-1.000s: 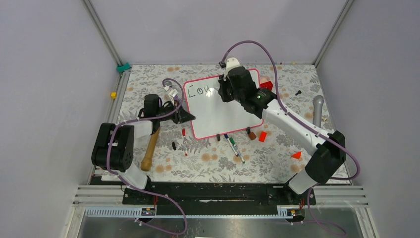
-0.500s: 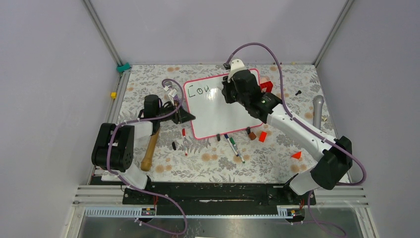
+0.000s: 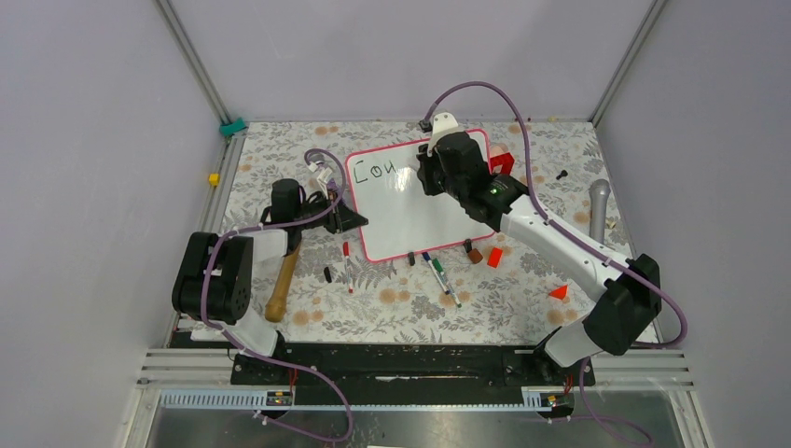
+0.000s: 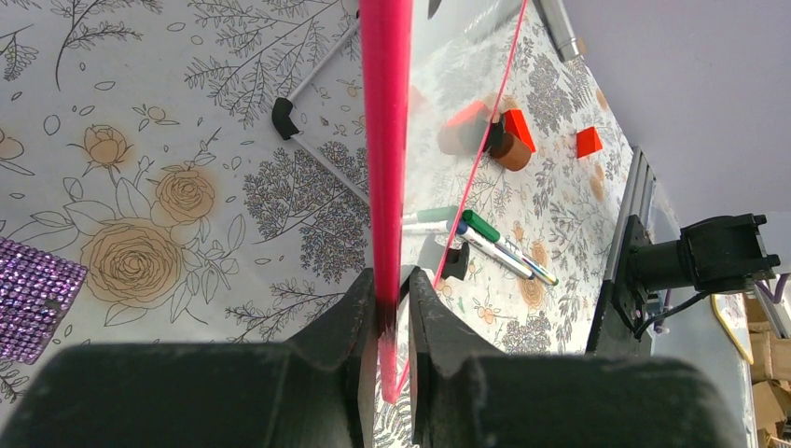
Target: Write a sentence on the whiteboard
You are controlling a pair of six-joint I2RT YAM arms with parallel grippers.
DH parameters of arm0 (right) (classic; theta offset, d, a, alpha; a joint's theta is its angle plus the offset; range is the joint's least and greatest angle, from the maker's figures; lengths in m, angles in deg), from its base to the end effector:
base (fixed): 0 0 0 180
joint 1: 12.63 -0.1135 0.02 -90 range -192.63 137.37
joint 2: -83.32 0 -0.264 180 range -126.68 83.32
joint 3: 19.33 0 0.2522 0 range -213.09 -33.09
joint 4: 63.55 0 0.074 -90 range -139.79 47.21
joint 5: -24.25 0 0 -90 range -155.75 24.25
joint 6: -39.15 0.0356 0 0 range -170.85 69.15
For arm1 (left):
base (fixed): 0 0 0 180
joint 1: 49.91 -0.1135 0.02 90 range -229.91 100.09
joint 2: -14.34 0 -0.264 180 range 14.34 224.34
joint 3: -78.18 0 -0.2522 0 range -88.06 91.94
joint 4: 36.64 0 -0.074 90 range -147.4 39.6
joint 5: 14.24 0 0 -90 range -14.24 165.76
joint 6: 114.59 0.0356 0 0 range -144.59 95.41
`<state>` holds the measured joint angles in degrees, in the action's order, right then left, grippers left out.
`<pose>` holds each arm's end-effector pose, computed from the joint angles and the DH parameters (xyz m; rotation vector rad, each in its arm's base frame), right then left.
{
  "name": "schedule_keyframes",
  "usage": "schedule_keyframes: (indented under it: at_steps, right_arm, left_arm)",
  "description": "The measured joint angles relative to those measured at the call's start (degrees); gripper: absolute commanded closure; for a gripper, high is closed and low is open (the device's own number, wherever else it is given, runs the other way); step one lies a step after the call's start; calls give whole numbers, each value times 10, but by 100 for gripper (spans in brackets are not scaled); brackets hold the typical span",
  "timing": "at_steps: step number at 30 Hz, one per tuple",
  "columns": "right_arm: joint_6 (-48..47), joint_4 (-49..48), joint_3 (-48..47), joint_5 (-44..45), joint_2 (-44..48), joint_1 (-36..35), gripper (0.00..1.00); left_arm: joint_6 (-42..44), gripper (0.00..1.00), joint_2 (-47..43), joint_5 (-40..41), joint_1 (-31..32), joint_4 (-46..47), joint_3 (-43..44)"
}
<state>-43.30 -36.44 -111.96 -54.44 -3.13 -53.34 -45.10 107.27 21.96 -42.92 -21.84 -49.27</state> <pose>0.2745 0.2270 0.3652 -0.4273 1.8991 0.3709 0.3055 -0.0664 0.1727 0.3864 1.9946 -1.2434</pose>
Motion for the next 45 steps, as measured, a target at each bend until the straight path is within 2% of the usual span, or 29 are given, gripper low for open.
schedule_keyframes:
  at_steps: [13,45]
  right_arm:
    - [2,1,-1,-3,-1,0,100]
    - [19,44,-68,-8,-45,0,100]
  left_arm:
    - [-3,100,-39,71,40,35,-37]
    - [-9,100,18,25,40,43,5]
